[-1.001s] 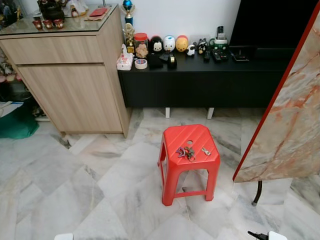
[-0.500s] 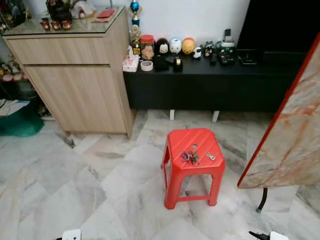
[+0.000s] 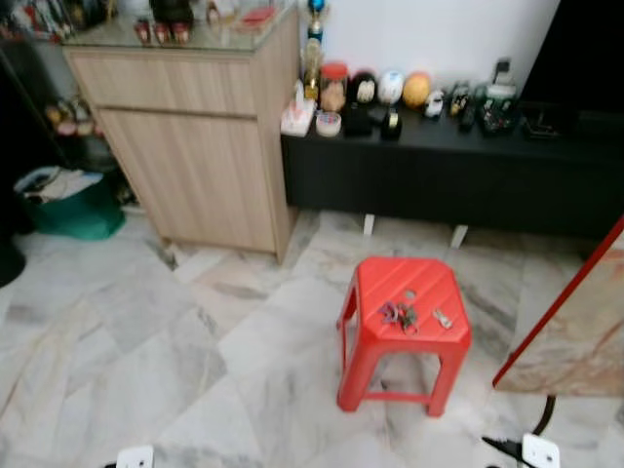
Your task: Hang keys on a hook
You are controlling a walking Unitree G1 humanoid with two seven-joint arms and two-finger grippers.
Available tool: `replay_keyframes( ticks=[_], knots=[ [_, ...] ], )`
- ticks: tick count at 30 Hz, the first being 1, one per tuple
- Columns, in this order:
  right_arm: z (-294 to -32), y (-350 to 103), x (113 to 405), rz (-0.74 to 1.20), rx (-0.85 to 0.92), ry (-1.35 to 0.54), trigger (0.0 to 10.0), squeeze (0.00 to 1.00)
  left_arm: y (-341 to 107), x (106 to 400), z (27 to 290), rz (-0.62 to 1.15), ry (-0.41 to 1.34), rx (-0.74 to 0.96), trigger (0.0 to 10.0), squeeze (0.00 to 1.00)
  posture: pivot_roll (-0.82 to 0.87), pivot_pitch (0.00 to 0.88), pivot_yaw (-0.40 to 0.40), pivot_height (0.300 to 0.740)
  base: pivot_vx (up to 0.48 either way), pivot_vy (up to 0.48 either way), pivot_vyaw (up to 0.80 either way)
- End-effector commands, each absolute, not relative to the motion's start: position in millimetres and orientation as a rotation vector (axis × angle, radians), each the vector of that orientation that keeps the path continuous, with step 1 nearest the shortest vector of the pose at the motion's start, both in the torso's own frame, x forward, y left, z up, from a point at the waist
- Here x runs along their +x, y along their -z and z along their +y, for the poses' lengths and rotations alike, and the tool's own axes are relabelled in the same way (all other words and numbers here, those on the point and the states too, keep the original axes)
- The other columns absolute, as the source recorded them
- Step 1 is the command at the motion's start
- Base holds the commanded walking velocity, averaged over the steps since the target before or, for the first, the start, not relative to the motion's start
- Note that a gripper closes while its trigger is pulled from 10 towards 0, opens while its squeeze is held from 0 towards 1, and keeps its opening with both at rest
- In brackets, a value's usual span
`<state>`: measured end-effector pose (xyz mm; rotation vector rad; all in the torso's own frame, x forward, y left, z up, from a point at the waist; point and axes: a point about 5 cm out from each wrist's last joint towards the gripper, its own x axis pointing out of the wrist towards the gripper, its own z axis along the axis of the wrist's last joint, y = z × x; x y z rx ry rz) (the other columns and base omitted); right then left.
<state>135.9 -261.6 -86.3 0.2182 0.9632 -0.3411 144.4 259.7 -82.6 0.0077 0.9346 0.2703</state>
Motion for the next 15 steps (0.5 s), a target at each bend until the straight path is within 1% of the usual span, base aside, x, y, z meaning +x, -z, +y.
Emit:
replay_keyframes(
  ticks=[1, 4, 14, 15],
  knots=[
    [-263.6, 86.5, 134.0, 0.965, 0.226, 0.354, 10.0, 0.00, 83.4, 142.8, 259.2, 0.941, -0.266, 0.002, 10.0, 0.00, 0.04, 0.000, 0.000, 0.740, 0.000, 0.000, 0.00],
    [-263.6, 86.2, 134.8, 0.963, 0.228, 0.354, 10.0, 0.00, 83.4, 144.1, 257.7, 0.938, -0.263, 0.000, 10.0, 0.00, 0.04, 0.000, 0.000, 0.740, 0.000, 0.000, 0.00],
    [-263.1, 85.1, 137.9, 0.961, 0.209, 0.328, 10.0, 0.00, 83.8, 143.8, 256.7, 0.938, -0.263, -0.004, 10.0, 0.00, 0.03, 0.000, 0.001, 0.740, 0.251, 0.000, 0.00],
    [-263.1, 84.9, 138.4, 0.961, 0.201, 0.320, 10.0, 0.00, 83.8, 143.6, 257.0, 0.938, -0.263, -0.004, 10.0, 0.00, 0.03, 0.000, 0.001, 0.740, 0.266, 0.000, 0.59]
  ],
)
